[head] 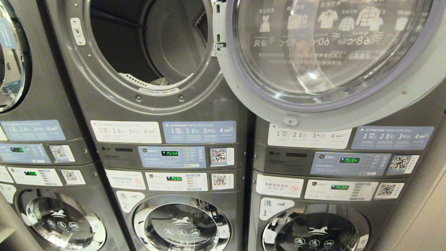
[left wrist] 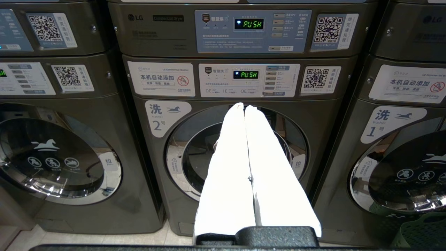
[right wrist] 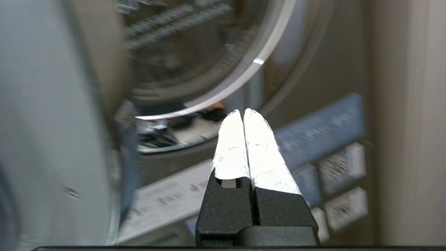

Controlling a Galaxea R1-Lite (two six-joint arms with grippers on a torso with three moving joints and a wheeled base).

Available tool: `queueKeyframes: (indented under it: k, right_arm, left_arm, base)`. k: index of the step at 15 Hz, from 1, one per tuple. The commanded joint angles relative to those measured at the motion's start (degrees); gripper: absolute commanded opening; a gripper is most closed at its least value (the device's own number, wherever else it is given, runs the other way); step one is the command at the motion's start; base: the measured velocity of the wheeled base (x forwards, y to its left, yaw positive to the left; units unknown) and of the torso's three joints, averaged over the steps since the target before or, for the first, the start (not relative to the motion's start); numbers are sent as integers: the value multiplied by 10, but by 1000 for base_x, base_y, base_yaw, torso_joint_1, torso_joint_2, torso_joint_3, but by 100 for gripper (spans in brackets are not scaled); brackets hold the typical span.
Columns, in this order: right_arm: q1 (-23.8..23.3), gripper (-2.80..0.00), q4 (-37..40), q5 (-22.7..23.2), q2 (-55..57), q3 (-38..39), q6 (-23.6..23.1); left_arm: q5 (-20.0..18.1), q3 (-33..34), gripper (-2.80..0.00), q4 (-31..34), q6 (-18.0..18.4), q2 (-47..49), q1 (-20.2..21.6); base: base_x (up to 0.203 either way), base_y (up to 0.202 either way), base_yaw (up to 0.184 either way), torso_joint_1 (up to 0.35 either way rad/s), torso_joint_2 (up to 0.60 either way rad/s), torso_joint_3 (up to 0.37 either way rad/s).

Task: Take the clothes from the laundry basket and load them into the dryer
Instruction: Close the dryer

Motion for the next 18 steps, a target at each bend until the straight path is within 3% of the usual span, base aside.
queueKeyframes:
  k: [1, 7, 11, 14, 16, 18]
  right_arm:
    - [0, -280, -36, 16, 38, 1, 1]
    - [-8, -280, -173, 121, 86, 29, 11]
    - [-8, -280, -260, 223, 73, 86, 9]
    - [-7, -280, -278, 275, 30, 123, 7]
    - [-3, -280, -278, 336, -16, 148, 8]
    - [19, -280, -277, 442, -78, 173, 5]
  left_arm:
    - [0, -1, -280, 0, 0, -2, 0]
    - [0, -1, -280, 0, 0, -2, 0]
    - [0, -1, -280, 0, 0, -2, 0]
    - [0, -1, -280, 0, 0, -2, 0]
    - [0, -1, -280, 0, 0, -2, 0]
    - [0, -1, -280, 0, 0, -2, 0]
  base:
    - [0, 0, 0, 0, 0, 0]
    - [0, 0, 0, 0, 0, 0]
    - [0, 0, 0, 0, 0, 0]
    - [0, 0, 0, 0, 0, 0]
    - [0, 0, 0, 0, 0, 0]
    - [0, 0, 0, 0, 0, 0]
